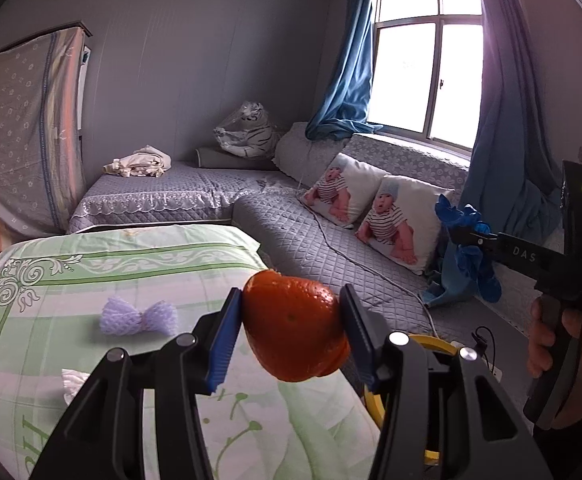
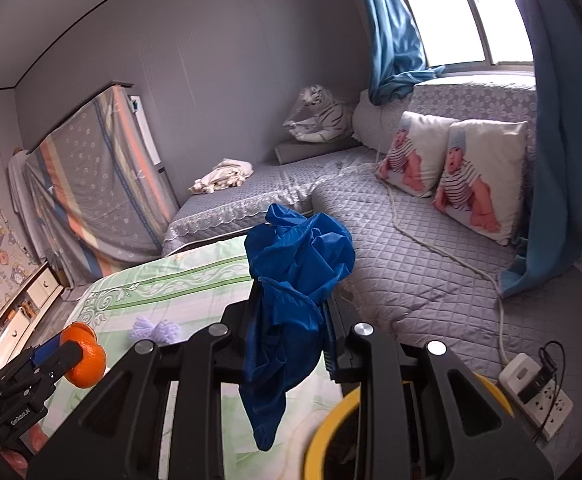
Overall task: Collect trash
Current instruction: 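Carry orange peel and blue bag over the yellow bin and open both tools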
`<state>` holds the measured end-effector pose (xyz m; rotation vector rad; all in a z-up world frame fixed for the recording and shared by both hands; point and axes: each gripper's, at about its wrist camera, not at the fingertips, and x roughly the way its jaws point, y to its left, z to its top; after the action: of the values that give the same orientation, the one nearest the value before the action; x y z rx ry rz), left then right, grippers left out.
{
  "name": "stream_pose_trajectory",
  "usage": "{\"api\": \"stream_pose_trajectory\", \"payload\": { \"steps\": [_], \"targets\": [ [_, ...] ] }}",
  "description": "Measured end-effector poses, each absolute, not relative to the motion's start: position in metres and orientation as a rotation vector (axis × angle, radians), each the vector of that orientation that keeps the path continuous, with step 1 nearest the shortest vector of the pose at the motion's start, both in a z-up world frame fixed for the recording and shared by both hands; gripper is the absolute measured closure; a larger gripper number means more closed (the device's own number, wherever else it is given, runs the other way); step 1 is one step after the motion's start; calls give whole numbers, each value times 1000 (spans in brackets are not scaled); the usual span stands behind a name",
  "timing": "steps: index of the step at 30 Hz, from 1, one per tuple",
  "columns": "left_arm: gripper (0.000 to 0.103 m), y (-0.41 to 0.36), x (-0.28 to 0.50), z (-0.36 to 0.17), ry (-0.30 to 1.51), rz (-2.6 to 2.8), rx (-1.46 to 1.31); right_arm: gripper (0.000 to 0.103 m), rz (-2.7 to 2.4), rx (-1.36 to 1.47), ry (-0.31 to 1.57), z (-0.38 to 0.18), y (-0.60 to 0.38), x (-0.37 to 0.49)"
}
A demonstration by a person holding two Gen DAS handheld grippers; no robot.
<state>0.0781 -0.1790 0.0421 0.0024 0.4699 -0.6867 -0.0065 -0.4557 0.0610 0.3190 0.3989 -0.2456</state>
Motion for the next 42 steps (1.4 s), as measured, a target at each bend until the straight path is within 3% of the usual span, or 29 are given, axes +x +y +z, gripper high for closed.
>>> {"api": "stream_pose_trajectory", "payload": {
  "steps": [23,42],
  "targets": [
    [56,-324,65,-27,641,-918,129,79,-411,416,480,-6,-540,-52],
    [55,-372,57,-86,794,-960,234,78,-472,545,626,-85,-577,-62]
  ]
}}
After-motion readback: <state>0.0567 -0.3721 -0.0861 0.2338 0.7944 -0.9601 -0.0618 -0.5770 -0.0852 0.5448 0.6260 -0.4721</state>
